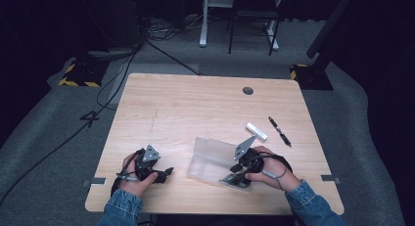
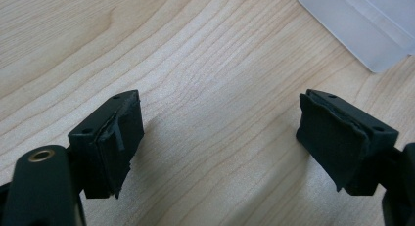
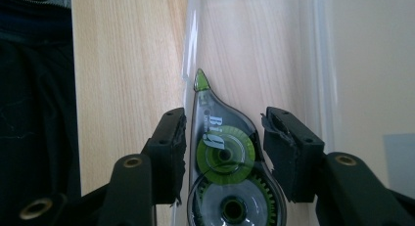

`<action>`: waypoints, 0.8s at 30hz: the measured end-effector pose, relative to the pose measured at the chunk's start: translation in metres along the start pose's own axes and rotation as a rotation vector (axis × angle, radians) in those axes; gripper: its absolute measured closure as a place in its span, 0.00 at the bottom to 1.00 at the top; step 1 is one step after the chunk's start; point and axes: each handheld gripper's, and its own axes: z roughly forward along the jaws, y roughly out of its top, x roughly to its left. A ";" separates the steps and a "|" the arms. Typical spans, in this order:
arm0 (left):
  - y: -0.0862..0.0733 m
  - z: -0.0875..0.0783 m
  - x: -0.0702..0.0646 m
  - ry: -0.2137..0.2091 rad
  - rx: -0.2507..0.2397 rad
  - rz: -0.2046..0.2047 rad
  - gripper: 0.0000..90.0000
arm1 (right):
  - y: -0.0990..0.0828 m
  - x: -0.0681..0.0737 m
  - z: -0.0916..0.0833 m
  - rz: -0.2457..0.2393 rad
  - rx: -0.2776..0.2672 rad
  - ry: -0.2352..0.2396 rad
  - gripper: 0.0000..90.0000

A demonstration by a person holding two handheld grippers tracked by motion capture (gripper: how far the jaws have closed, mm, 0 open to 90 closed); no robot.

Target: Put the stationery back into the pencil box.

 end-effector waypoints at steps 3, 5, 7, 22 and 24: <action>0.000 0.000 0.000 0.000 0.000 0.000 0.19 | 0.002 0.002 -0.009 -0.009 -0.031 -0.020 0.57; 0.000 0.000 0.000 0.001 -0.001 0.000 0.19 | 0.003 0.003 -0.014 -0.007 -0.048 -0.030 0.57; 0.000 0.000 0.000 0.000 0.000 0.000 0.19 | 0.004 0.006 -0.026 -0.002 -0.096 -0.057 0.57; 0.004 0.004 0.002 -0.001 0.003 0.001 0.17 | -0.008 -0.013 -0.090 0.113 -0.290 -0.249 0.55; 0.006 0.006 0.003 0.002 0.003 0.002 0.17 | -0.012 -0.021 -0.099 0.152 -0.296 -0.290 0.53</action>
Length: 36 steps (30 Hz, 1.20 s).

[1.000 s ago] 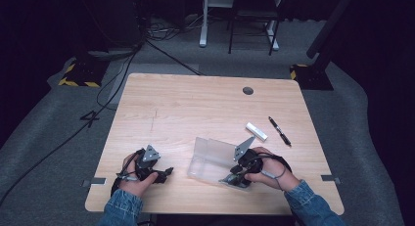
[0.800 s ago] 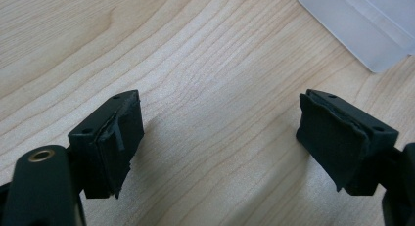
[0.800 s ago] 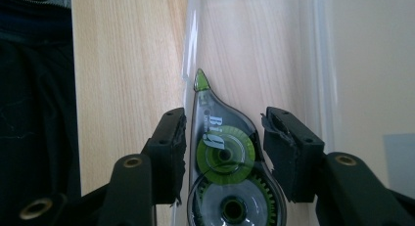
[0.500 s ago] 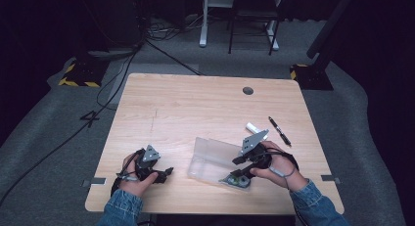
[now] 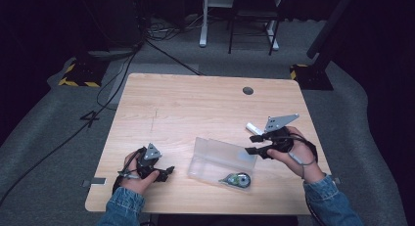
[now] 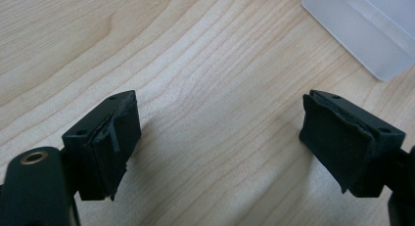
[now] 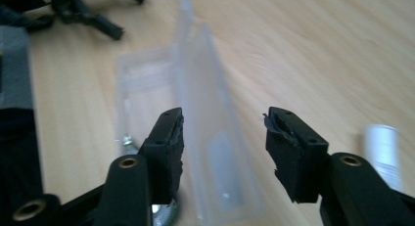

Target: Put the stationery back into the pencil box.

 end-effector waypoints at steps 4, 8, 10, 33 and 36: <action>0.001 0.001 0.000 -0.001 -0.003 -0.001 0.16 | -0.006 -0.026 -0.013 0.065 -0.001 -0.118 0.52; 0.000 0.001 -0.001 -0.001 -0.001 -0.004 0.17 | -0.012 -0.047 -0.018 0.111 0.018 -0.194 0.59; 0.000 0.001 0.000 -0.001 0.000 -0.001 0.17 | -0.013 -0.051 -0.019 0.120 0.027 -0.200 0.60; -0.003 -0.003 -0.003 0.000 0.003 0.011 0.17 | -0.037 -0.153 0.028 0.324 0.246 -0.400 0.59; -0.005 -0.005 -0.004 0.000 0.000 0.006 0.17 | -0.038 -0.161 0.036 0.347 0.280 -0.409 0.64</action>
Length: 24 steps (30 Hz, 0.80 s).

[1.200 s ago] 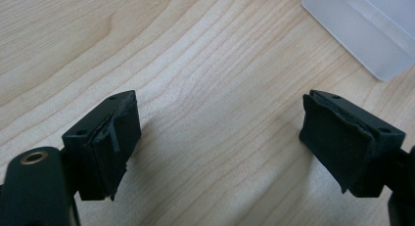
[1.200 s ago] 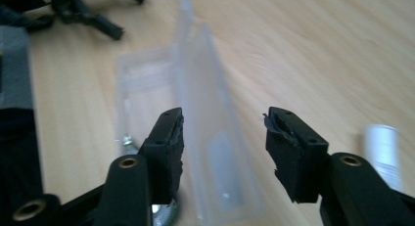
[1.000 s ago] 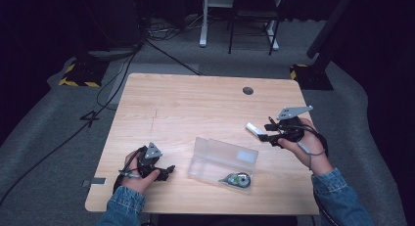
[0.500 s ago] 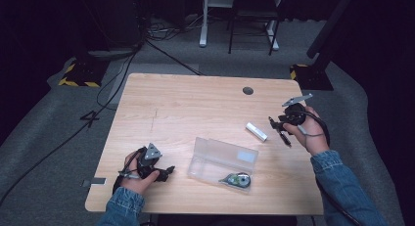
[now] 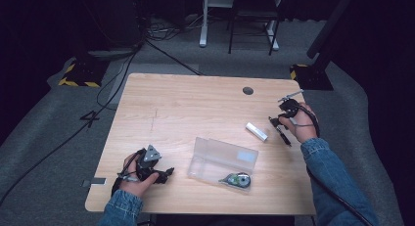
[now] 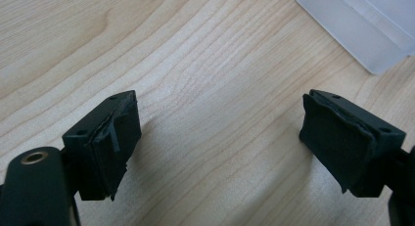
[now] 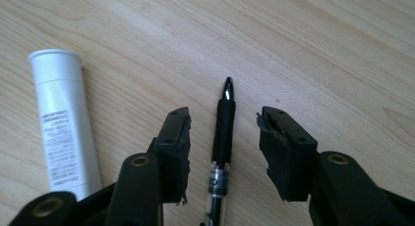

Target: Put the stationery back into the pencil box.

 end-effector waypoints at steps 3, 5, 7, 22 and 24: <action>-0.001 -0.001 -0.001 0.001 0.000 -0.002 0.17 | 0.001 -0.002 0.004 0.005 0.020 -0.005 0.67; -0.002 -0.002 -0.002 -0.001 -0.002 -0.005 0.17 | 0.002 -0.002 0.008 0.009 0.035 -0.006 0.69; -0.003 -0.003 -0.001 0.004 0.003 0.004 0.17 | 0.003 -0.002 0.011 0.011 0.051 -0.003 0.71; -0.004 -0.004 -0.003 0.003 0.000 -0.007 0.17 | 0.005 0.002 0.023 0.011 0.110 0.001 0.82; -0.004 -0.004 -0.003 0.004 0.000 -0.007 0.17 | 0.006 0.002 0.023 0.007 0.115 -0.003 0.85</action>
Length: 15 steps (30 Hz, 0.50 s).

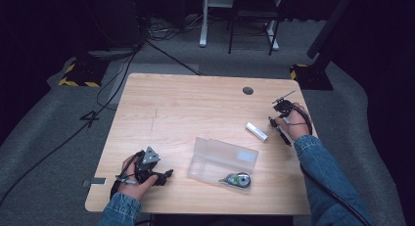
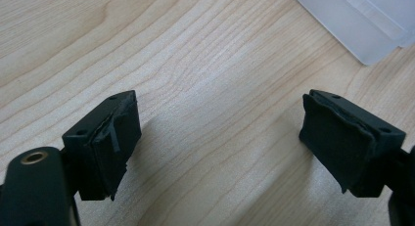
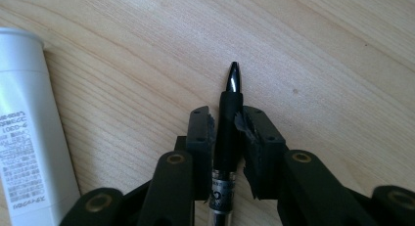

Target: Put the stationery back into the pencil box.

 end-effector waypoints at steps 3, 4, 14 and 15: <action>0.000 0.000 0.000 -0.001 0.000 0.000 0.17 | 0.001 0.000 0.000 -0.002 0.009 -0.001 0.87; 0.000 0.000 0.000 0.000 0.000 0.000 0.17 | 0.001 0.000 0.000 0.000 0.010 0.000 0.87; 0.000 0.000 0.000 0.000 0.000 0.001 0.17 | 0.000 -0.002 0.000 0.027 0.011 0.007 0.89; 0.000 0.000 0.000 -0.001 0.001 0.002 0.17 | 0.000 -0.002 0.000 0.030 0.009 0.006 0.90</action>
